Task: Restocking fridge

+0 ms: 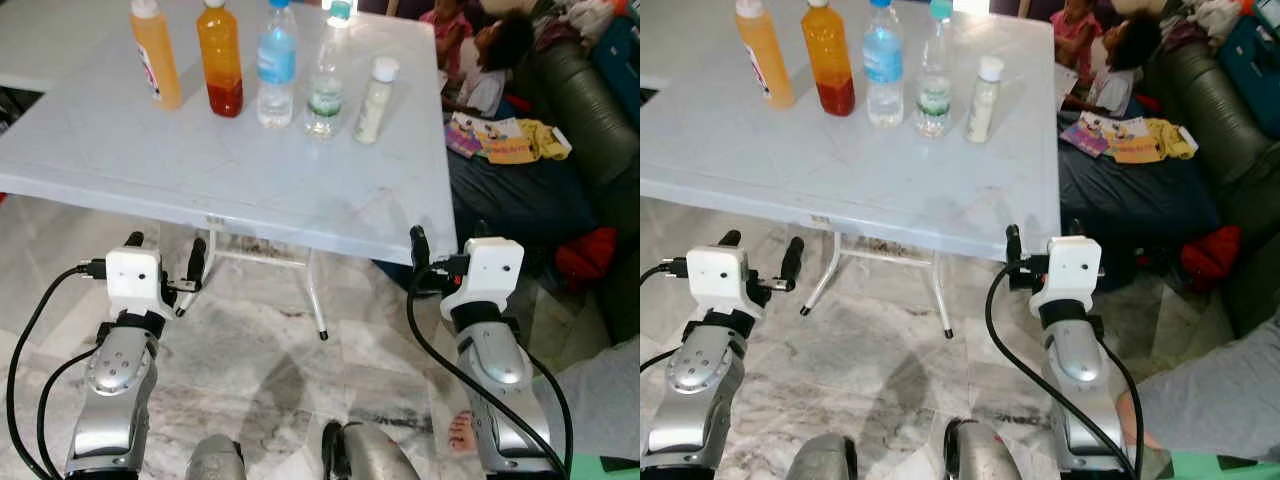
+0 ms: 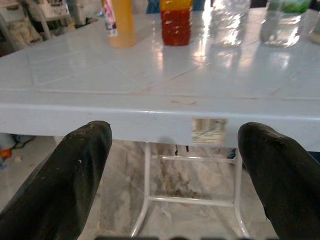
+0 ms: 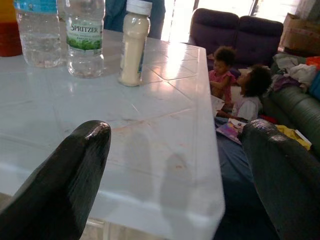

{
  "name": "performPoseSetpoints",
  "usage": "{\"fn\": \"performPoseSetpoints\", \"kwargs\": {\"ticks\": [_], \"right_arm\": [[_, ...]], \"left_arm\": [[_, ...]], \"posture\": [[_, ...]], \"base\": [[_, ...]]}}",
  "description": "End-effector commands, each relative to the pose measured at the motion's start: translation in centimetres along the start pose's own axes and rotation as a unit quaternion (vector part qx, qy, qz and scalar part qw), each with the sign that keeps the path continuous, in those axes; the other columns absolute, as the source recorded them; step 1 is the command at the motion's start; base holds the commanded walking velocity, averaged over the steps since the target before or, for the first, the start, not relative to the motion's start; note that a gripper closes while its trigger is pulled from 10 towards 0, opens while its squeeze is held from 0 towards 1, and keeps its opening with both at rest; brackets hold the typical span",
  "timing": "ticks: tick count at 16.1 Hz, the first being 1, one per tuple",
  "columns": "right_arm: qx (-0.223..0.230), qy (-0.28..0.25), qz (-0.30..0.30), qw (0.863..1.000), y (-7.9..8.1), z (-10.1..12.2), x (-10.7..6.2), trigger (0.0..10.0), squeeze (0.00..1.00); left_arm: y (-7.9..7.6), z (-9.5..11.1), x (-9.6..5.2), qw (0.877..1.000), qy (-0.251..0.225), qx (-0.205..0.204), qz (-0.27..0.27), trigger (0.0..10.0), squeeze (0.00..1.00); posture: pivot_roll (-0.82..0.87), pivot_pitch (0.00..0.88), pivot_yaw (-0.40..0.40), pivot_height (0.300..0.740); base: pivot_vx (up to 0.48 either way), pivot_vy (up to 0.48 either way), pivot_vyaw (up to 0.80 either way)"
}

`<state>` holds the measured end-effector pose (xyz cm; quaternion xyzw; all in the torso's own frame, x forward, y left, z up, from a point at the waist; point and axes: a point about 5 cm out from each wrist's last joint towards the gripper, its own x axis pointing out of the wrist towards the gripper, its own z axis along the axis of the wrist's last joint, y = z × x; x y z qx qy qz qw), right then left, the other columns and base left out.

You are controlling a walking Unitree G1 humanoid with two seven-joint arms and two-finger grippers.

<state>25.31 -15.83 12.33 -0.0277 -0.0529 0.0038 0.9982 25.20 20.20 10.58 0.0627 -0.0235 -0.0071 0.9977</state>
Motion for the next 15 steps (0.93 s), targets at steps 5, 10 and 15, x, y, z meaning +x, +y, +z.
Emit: {"fn": "performPoseSetpoints", "kwargs": {"ticks": [5, 10, 15], "right_arm": [[-0.019, -0.021, 0.001, 1.000, -0.4, 0.9, 0.5, 10.0, 0.00], [-0.028, -0.031, 0.013, 0.999, -0.4, 1.3, 1.4, 10.0, 0.00], [-0.059, -0.062, 0.059, 0.995, 0.9, 2.3, 1.7, 10.0, 0.00]], "left_arm": [[-1.2, 0.0, 0.3, 1.000, -0.003, -0.006, -0.023, 10.0, 0.00], [-1.7, 0.1, 0.6, 1.000, -0.008, -0.012, -0.025, 10.0, 0.00], [-1.8, 0.3, 1.0, 1.000, -0.013, -0.011, -0.025, 10.0, 0.00]], "posture": [[0.00, 0.055, -0.057, 0.740], [0.00, 0.047, -0.072, 0.740], [0.00, 0.047, -0.070, 0.740]], "base": [[0.169, 0.000, 0.00], [0.380, 0.000, 0.00], [0.422, 0.000, 0.00]]}}
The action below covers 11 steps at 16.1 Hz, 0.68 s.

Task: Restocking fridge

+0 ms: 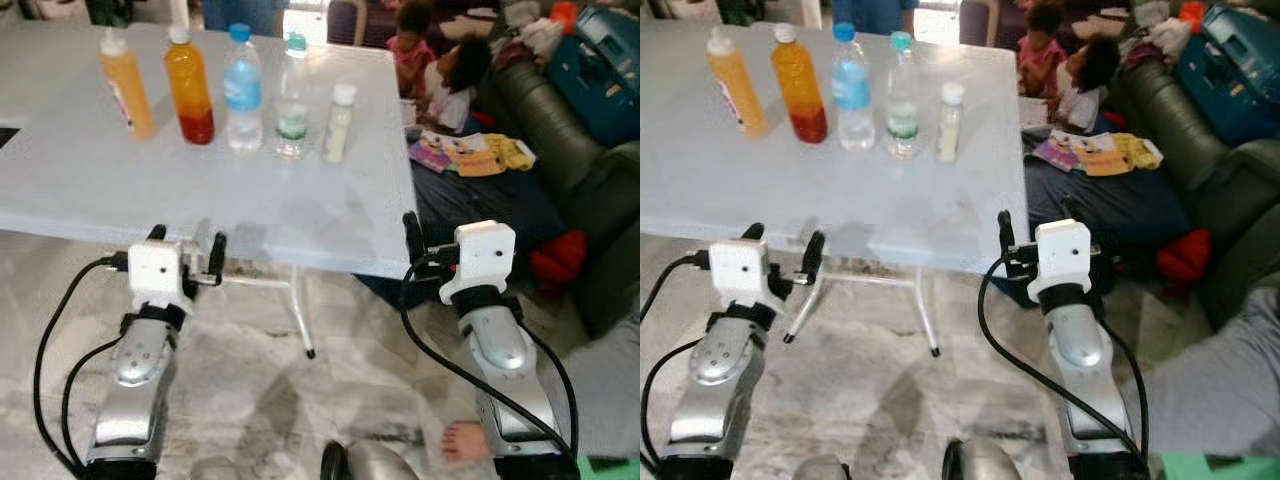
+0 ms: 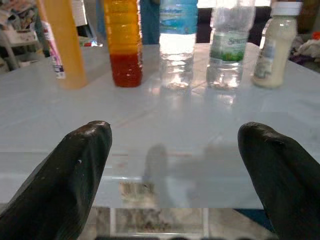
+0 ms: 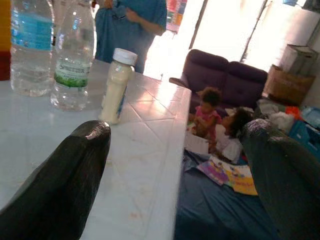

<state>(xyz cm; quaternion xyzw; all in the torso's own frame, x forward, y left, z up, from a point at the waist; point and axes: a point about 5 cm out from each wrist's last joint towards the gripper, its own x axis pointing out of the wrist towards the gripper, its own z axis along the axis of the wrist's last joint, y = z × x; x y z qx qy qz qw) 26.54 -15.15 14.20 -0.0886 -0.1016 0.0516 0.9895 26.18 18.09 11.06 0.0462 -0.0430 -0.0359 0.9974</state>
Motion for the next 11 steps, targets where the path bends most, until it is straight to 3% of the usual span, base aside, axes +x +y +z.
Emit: {"fn": "performPoseSetpoints", "kwargs": {"ticks": [1, 3, 9, 11], "right_arm": [[-0.001, -0.015, 0.011, 1.000, 0.29, 0.62, 0.46, 10.0, 0.00], [-0.002, -0.018, 0.017, 1.000, 0.31, 0.67, 0.49, 10.0, 0.00], [0.005, -0.024, 0.035, 0.999, 0.90, 0.81, 0.48, 10.0, 0.00], [0.004, -0.023, 0.032, 0.999, 0.96, 0.79, 0.48, 10.0, 0.00]], "left_arm": [[0.18, -0.36, 0.04, 1.000, 0.007, 0.006, 0.002, 10.0, 0.00], [0.13, -0.31, 0.11, 1.000, 0.005, 0.007, 0.002, 10.0, 0.00], [0.34, -0.16, 0.30, 1.000, 0.001, 0.012, 0.007, 10.0, 0.00], [0.48, -0.12, 0.31, 1.000, 0.002, 0.013, 0.014, 10.0, 0.00]], "posture": [[0.00, 0.049, -0.069, 0.740], [0.00, 0.051, -0.068, 0.740], [0.00, 0.062, -0.063, 0.740], [0.00, 0.065, -0.061, 0.740]], "base": [[0.424, 0.000, 0.00], [0.424, 0.000, 0.28], [0.419, 0.000, 0.70], [0.000, 0.000, 0.00]]}}
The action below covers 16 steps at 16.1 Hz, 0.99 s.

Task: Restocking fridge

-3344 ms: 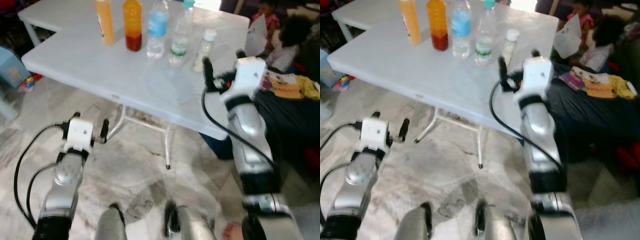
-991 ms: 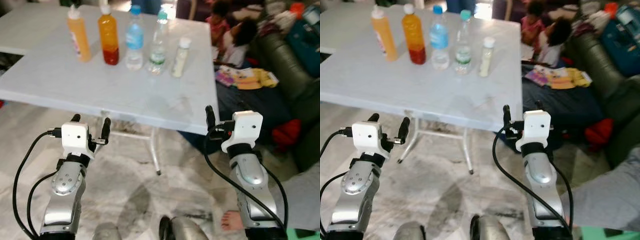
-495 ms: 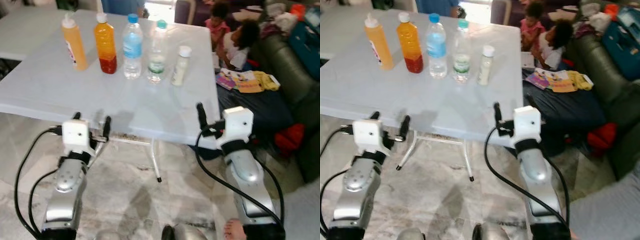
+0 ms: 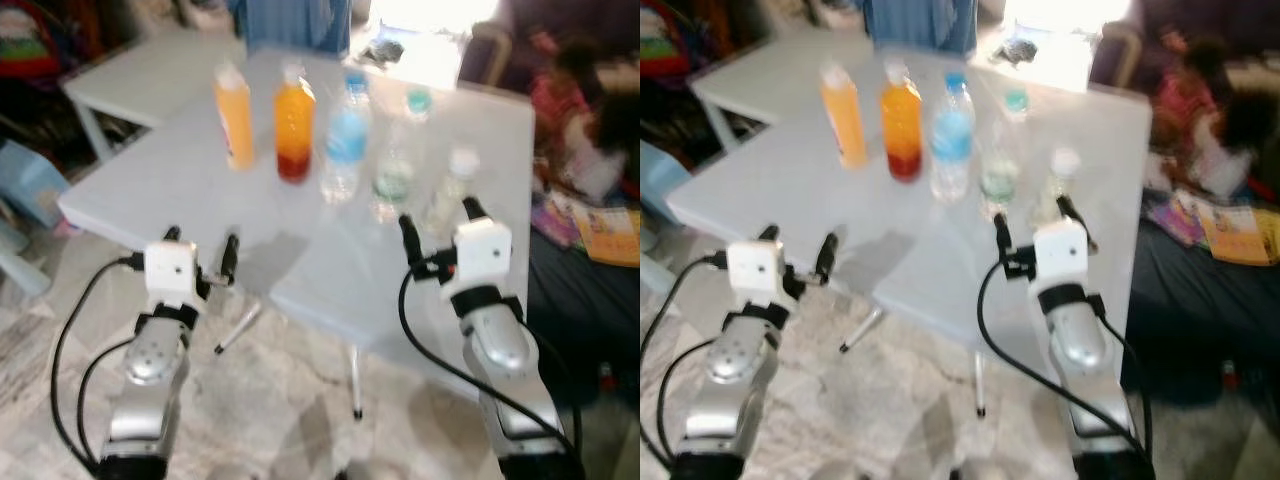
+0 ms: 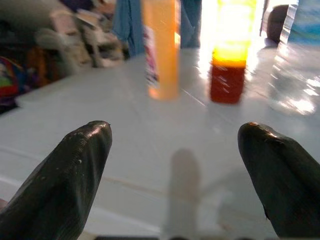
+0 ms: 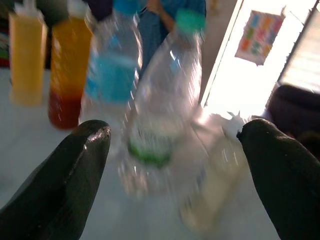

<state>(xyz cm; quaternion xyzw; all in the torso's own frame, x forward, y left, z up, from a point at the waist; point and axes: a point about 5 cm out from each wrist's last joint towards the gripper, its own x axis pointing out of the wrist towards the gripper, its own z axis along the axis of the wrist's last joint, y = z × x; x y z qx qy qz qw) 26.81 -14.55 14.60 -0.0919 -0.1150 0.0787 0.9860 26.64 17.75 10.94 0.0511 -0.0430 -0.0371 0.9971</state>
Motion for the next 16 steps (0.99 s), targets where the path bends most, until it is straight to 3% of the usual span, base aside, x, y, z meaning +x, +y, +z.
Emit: {"fn": "performPoseSetpoints", "kwargs": {"ticks": [1, 6, 10, 16], "right_arm": [[0.004, -0.006, 0.004, 1.000, 0.5, 0.3, 0.1, 10.0, 0.00], [0.009, -0.018, -0.003, 1.000, 0.1, 0.9, 1.0, 10.0, 0.00], [0.004, -0.044, -0.008, 0.999, -1.6, 2.3, 4.2, 10.0, 0.00], [0.012, -0.069, -0.005, 0.997, -2.0, 4.1, 7.8, 10.0, 0.00]], "left_arm": [[0.9, 0.0, -0.2, 1.000, 0.002, 0.008, 0.016, 10.0, 0.00], [0.7, 0.2, -0.2, 1.000, 0.002, 0.016, 0.010, 10.0, 0.00], [1.7, 0.5, 0.0, 0.999, 0.002, 0.034, 0.010, 10.0, 0.00], [2.2, 1.0, 0.2, 0.999, -0.002, 0.052, 0.003, 10.0, 0.00]], "posture": [[0.00, 0.066, -0.062, 0.740], [0.01, 0.096, -0.060, 0.740], [0.03, 0.128, -0.055, 0.740], [0.07, 0.136, -0.031, 0.740]], "base": [[0.000, 0.000, 0.00], [0.000, 0.000, 0.00], [0.000, 0.000, 0.00], [0.000, 0.000, 0.00]]}}
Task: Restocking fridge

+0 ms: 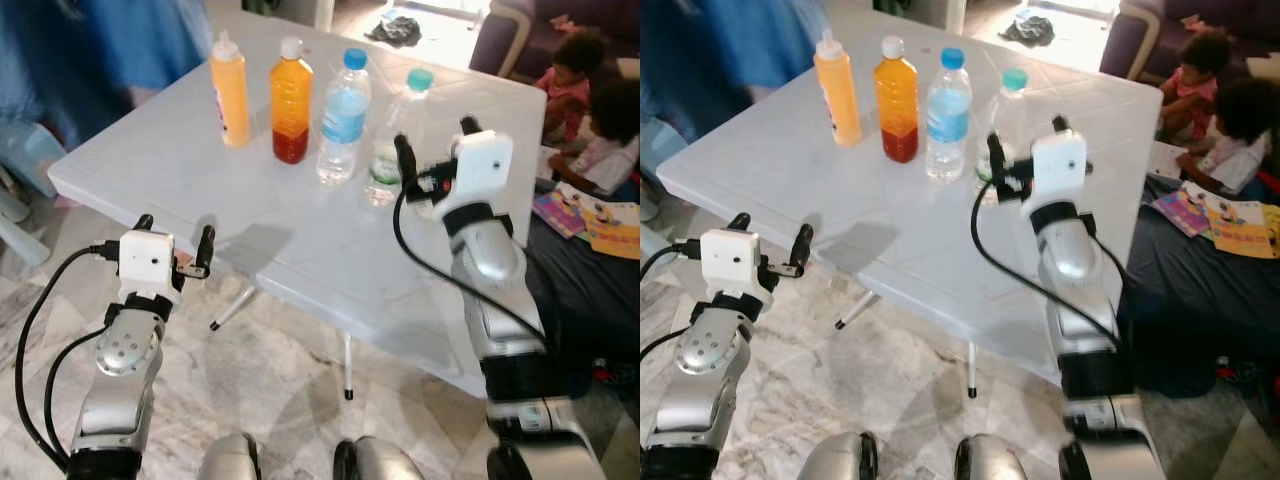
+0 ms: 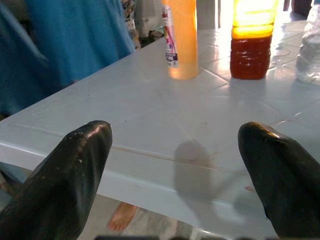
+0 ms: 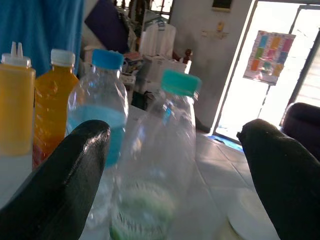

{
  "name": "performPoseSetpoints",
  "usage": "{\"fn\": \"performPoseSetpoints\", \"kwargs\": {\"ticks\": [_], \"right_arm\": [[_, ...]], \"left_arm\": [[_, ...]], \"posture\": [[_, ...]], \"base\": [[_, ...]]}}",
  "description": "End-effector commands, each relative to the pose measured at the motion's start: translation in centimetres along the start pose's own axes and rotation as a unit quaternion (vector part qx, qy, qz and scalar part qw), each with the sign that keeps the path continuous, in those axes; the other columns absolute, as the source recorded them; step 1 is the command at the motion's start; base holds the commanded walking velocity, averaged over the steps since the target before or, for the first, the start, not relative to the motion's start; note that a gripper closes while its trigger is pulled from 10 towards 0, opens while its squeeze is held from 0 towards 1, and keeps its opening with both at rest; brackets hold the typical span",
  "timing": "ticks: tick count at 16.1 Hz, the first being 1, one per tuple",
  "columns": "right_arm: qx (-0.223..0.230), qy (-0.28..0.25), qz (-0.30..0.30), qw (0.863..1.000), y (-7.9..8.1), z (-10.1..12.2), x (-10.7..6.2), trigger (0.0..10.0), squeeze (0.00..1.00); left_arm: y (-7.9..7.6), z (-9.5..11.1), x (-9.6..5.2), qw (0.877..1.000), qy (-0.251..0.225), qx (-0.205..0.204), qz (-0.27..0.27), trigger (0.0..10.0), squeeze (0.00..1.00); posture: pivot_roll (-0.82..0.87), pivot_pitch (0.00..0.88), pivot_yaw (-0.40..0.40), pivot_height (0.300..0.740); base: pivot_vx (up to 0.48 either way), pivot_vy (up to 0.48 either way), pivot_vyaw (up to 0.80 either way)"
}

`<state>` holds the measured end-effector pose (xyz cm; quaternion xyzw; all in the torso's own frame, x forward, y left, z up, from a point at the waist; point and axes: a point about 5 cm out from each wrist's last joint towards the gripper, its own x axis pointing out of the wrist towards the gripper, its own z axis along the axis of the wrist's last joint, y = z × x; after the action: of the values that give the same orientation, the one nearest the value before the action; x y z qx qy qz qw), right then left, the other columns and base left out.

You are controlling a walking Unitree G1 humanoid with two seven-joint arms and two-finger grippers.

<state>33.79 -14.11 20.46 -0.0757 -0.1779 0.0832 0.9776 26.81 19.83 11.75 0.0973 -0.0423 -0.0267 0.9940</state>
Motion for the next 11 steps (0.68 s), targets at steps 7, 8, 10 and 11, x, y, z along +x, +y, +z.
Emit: {"fn": "performPoseSetpoints", "kwargs": {"ticks": [7, 8, 10, 11], "right_arm": [[-0.017, -0.035, -0.031, 0.999, -1.5, 1.4, 1.6, 10.0, 0.00], [-0.020, -0.041, -0.034, 0.998, -1.6, 1.6, 1.7, 10.0, 0.00], [-0.022, -0.044, -0.038, 0.998, -1.9, 1.7, 2.0, 10.0, 0.00], [-0.016, -0.041, -0.040, 0.998, -2.0, 1.7, 2.3, 10.0, 0.00]], "left_arm": [[-0.1, 0.5, 0.1, 1.000, -0.005, 0.010, -0.010, 10.0, 0.00], [-0.1, 0.6, 0.1, 1.000, -0.006, 0.010, -0.010, 10.0, 0.00], [-0.1, 0.5, 0.1, 1.000, -0.006, 0.010, -0.010, 10.0, 0.00], [-0.1, 0.5, 0.0, 1.000, -0.006, 0.010, -0.011, 10.0, 0.00]], "posture": [[0.08, 0.141, -0.037, 0.740], [0.08, 0.141, -0.039, 0.740], [0.08, 0.142, -0.043, 0.740], [0.08, 0.142, -0.043, 0.740]], "base": [[0.000, 0.000, 0.00], [0.000, 0.000, 0.00], [0.000, 0.000, 0.00], [0.000, 0.000, 0.00]]}}
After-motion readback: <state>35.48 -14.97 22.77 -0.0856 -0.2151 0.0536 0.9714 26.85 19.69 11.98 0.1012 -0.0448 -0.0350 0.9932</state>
